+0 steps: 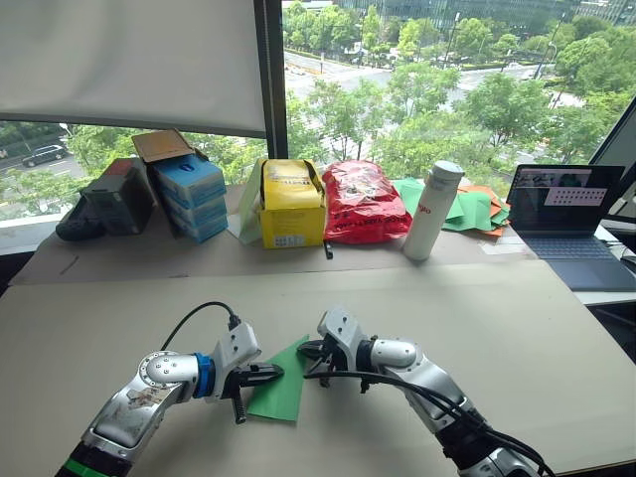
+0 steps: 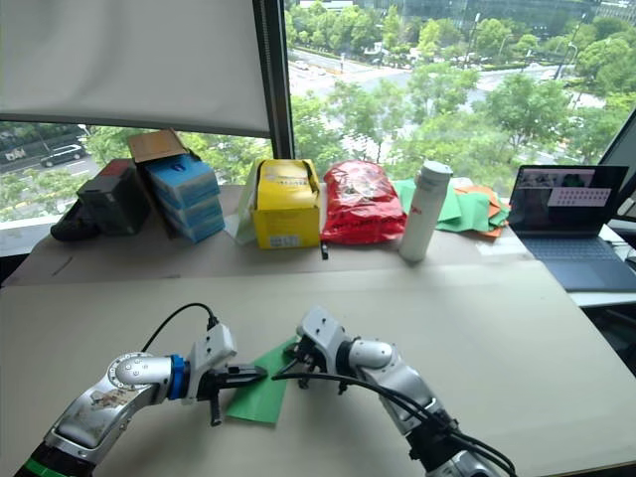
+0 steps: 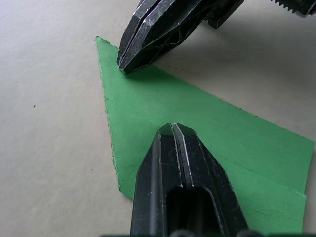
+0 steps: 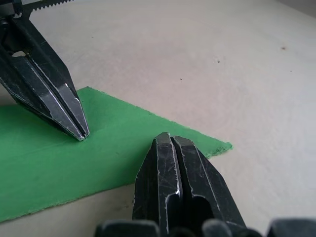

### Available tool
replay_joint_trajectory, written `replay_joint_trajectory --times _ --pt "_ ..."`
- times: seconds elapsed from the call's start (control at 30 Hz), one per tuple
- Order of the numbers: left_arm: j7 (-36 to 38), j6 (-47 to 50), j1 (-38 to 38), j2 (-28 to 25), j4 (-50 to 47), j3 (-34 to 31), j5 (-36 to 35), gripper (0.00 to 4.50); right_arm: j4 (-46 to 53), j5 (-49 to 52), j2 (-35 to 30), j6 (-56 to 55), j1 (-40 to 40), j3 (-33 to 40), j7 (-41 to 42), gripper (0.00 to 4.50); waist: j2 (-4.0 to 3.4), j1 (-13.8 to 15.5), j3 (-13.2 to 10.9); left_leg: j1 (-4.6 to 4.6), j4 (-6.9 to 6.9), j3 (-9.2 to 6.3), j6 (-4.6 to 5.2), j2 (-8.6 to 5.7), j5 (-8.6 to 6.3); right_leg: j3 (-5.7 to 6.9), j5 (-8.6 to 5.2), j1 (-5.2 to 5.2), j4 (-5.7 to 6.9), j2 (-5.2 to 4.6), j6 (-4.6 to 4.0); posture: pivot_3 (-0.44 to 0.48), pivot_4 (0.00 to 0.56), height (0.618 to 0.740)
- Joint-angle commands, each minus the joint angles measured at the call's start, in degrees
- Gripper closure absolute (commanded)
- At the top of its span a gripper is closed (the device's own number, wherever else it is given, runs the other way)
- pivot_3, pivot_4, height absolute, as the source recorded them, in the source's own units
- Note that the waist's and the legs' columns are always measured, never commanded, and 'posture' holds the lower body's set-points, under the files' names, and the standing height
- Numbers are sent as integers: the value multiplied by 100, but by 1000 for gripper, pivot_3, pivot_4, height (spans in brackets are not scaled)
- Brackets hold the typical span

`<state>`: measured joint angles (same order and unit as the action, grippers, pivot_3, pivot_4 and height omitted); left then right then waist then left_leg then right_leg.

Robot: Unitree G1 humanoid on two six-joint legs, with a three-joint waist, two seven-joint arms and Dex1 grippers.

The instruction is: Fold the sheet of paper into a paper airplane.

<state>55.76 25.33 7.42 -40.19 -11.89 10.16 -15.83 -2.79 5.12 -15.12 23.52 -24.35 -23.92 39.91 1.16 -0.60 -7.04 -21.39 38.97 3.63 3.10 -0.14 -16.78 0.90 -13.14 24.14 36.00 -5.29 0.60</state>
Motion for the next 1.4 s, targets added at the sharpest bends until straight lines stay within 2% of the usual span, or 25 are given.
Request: replay_joint_trajectory --times 0.03,0.57,0.77,0.97,1.23,1.4 --pt "7 153 -123 -26 29 182 116 4478 -333 -165 -30 -20 -28 97 -87 4500 -2 -2 1 0 -1 0 0 0 0 0 0 0 0 0 0 0 150 740" --pt "-55 238 -199 -39 -112 134 90 4478 -529 -204 12 -366 83 43 40 4500 -10 -16 4 1 -8 0 -1 0 0 -3 0 2 -2 -3 -2 0 150 740" --pt "-63 249 -173 -24 -113 140 86 4478 264 -45 -267 -159 603 -287 659 4500 -11 -10 5 0 -14 0 2 0 -3 -2 0 2 -8 -5 -2 0 150 740" --pt "-48 246 -159 -22 -100 146 86 4478 583 -166 -403 53 862 -521 814 4500 -17 -17 9 2 -19 1 1 3 -3 -2 -2 3 -11 -4 -5 0 150 740" --pt "-46 256 -184 -35 -116 143 83 4478 680 -206 -331 -101 788 -347 624 4500 -18 -21 9 4 -22 1 0 3 -3 -3 -3 4 -12 -4 -7 0 150 740" --pt "-33 258 -190 -45 -116 147 83 4478 1270 260 -170 -127 697 74 659 4500 -21 -16 5 1 -22 1 -2 3 -3 -3 -3 7 -11 -4 -7 0 150 740"
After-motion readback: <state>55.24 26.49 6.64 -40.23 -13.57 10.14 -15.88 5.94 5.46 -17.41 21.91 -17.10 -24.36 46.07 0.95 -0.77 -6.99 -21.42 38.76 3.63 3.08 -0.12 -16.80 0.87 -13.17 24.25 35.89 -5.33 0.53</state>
